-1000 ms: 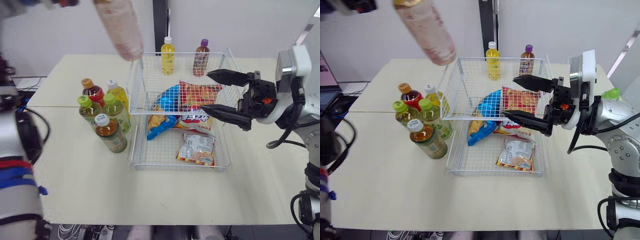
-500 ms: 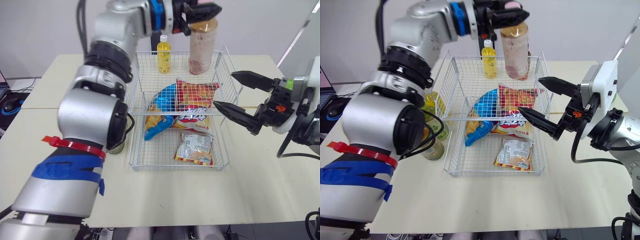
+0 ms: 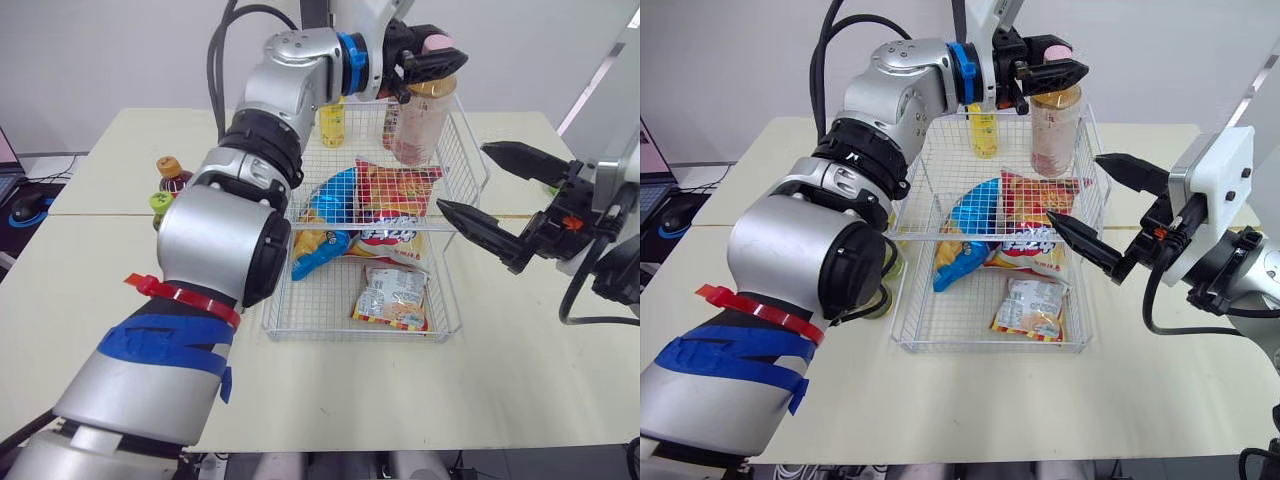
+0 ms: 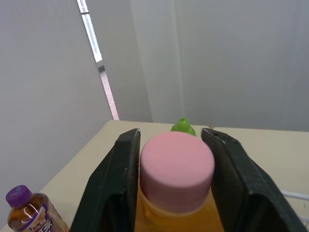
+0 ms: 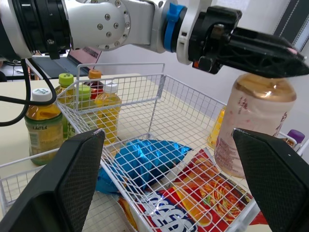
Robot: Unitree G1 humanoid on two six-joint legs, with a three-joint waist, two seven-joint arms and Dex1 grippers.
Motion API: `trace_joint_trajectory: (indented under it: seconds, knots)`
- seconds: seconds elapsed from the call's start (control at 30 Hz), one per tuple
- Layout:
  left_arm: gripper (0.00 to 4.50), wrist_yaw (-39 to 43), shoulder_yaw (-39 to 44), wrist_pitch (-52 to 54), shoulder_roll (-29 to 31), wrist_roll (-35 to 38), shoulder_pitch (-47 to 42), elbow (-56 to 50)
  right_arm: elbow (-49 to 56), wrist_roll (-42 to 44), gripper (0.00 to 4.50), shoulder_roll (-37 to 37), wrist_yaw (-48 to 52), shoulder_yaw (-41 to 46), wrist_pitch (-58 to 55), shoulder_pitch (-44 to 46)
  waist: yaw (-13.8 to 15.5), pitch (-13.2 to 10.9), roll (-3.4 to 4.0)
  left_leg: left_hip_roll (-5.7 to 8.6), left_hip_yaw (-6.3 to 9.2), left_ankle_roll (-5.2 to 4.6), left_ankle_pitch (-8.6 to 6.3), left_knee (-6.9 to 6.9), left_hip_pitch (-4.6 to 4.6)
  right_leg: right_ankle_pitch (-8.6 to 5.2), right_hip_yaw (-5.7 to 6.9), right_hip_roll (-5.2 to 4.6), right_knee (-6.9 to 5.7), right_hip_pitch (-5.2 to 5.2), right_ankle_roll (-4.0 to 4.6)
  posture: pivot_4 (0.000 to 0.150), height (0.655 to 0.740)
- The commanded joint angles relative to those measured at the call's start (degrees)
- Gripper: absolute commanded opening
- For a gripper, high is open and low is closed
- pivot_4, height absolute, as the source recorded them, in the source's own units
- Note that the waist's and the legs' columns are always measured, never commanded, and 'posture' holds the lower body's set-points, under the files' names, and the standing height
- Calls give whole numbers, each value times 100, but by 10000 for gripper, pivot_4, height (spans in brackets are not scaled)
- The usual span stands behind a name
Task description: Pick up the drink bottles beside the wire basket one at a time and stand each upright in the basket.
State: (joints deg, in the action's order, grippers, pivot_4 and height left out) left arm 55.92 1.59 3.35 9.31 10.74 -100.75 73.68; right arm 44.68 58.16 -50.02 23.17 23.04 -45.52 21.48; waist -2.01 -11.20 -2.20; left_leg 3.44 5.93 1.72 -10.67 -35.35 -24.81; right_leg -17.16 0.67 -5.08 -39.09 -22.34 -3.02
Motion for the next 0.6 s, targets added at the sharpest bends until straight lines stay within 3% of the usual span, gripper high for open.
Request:
trace_joint_trajectory:
  seconds: [0.03, 0.13, 0.43, 0.6]
  knots:
    - [35759, 93, 286, -67, 82, 75, -279, -162, 32, 80, 45000, -114, -32, 85, 103, 98, 1, 0, 0, 0, 1, 0, 0, -3, 0, 0, 1, 0, -1, 1, 0, 1500, 7400]
    - [44811, 196, 476, 70, 355, 138, -249, -251, -42, 49, 45000, -106, 19, -5, 145, 146, -9, 0, 0, 0, 2, 0, 0, -10, 0, 0, 2, 1, -3, 3, -1, 1500, 7400]
    - [44944, 627, 913, 961, 1965, 385, 412, -1338, -626, -289, 45000, 11, 616, -646, 478, 626, -148, -1, 2, -9, 11, -2, -2, -44, 5, -1, -3, 11, -50, 0, -1, 1500, 7400]
    - [44944, 267, 1252, 1544, 3045, 531, 1546, -2776, -1266, -430, 45000, 250, 1300, -1202, 665, 1263, -165, -2, 4, -11, 27, -2, -1, -60, 16, -1, -17, 12, -79, 1, 0, 1500, 7400]
